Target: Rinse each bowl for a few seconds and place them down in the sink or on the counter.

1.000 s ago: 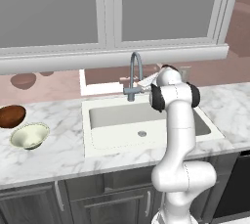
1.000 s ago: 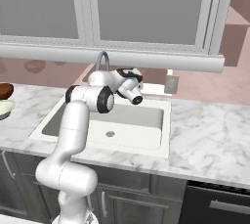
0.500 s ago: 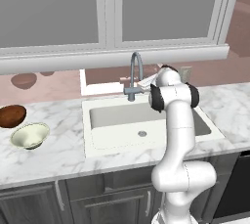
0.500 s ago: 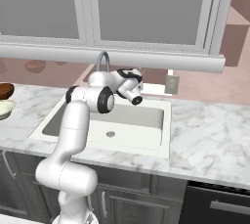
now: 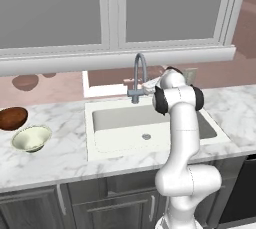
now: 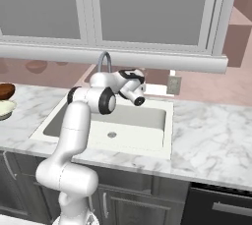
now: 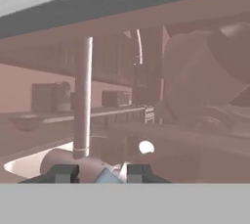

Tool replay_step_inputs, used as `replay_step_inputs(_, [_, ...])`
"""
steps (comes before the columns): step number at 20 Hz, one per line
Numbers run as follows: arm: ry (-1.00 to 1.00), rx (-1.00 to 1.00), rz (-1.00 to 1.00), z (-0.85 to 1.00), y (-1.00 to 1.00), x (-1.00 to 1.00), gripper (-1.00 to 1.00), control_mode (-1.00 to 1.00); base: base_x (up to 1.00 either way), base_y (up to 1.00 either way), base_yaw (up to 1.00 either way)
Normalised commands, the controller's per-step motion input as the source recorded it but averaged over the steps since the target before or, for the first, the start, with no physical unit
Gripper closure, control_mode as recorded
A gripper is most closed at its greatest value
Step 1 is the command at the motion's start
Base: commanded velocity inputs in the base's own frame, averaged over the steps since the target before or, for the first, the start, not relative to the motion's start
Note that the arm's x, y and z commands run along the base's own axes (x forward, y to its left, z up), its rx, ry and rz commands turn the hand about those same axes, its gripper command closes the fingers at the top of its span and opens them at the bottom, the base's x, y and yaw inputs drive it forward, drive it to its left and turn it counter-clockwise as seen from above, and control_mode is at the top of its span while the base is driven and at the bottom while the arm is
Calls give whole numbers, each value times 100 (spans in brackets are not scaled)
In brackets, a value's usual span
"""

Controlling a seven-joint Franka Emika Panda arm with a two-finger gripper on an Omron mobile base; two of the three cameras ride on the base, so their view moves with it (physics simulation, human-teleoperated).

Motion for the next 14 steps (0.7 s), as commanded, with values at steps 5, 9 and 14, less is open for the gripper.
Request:
replay_step_inputs(5, [6,9,0,-65,-85,-13,100,-100,0,0,0])
replay_step_inputs(9, [8,10,0,-68,-84,-17,100,-100,0,0,0])
replay_step_inputs(14, [5,11,0,-50,-77,-19,100,-100,0,0,0])
